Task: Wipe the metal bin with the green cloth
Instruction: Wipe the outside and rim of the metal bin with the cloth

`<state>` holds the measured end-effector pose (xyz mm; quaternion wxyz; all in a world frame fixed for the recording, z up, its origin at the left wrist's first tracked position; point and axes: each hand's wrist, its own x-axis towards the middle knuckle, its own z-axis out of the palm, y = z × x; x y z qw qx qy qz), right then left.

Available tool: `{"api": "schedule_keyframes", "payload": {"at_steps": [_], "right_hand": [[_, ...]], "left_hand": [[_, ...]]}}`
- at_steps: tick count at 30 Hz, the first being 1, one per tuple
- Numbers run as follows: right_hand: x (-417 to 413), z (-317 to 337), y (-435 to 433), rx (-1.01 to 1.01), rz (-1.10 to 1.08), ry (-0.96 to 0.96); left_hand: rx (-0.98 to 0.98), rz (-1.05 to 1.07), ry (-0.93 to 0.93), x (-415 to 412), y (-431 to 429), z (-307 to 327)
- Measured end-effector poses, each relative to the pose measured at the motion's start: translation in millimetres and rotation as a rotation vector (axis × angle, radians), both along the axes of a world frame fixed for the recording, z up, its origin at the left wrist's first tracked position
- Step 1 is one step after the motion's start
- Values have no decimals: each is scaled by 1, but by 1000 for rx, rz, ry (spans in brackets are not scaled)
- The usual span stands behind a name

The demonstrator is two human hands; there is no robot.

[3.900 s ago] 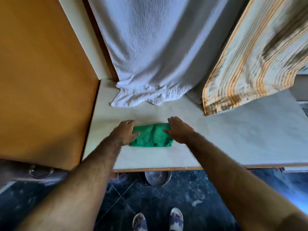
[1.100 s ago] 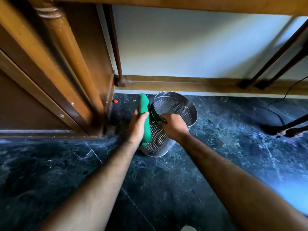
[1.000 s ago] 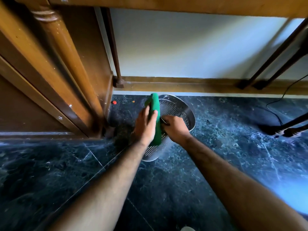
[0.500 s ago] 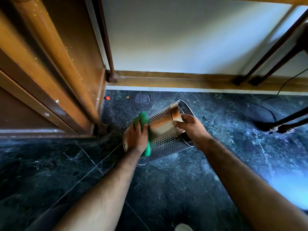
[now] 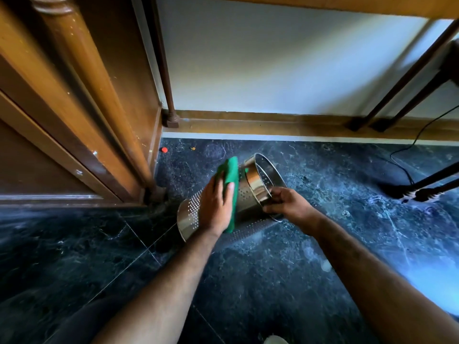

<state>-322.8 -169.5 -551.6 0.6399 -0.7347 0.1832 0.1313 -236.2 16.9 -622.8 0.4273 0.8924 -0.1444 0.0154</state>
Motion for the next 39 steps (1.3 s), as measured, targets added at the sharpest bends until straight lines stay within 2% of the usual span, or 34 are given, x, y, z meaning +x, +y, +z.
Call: {"api": "schedule_keyframes", "payload": {"at_steps": [3,5,8,11,14,16,19,21,26,28,31,34,37,39], "right_hand": [[3,-3,-3,0,-136,-14],[9,-4,0,8,-252,-29],[13,-4,10,109,-304,-31],[14,0,18,123,-258,-74],[14,0,17,127,-165,-94],[11,-4,10,106,-97,-98],[4,-4,0,79,-18,-62],[4,-2,1,79,-15,-43],[19,0,2,213,-290,-51],[18,-2,0,229,-308,-32],[14,-5,-1,227,-271,-9],[13,-6,0,203,-197,-25],[12,-8,-1,119,-80,-55],[11,-7,-6,56,18,-36]], "left_hand": [[137,99,88,0,36,-39],[161,124,164,-2,46,-47],[182,156,279,2,38,-30],[153,94,288,15,7,2],[-35,1,257,20,-34,42],[-89,-66,142,18,-50,54],[-40,-155,-5,5,-41,41],[13,-117,-58,-7,-22,19],[157,92,94,-9,20,-28],[217,140,114,6,22,-36],[303,176,310,30,6,-15],[205,93,395,43,-31,28],[14,-34,281,34,-65,73],[-71,-142,154,24,-73,80]]}}
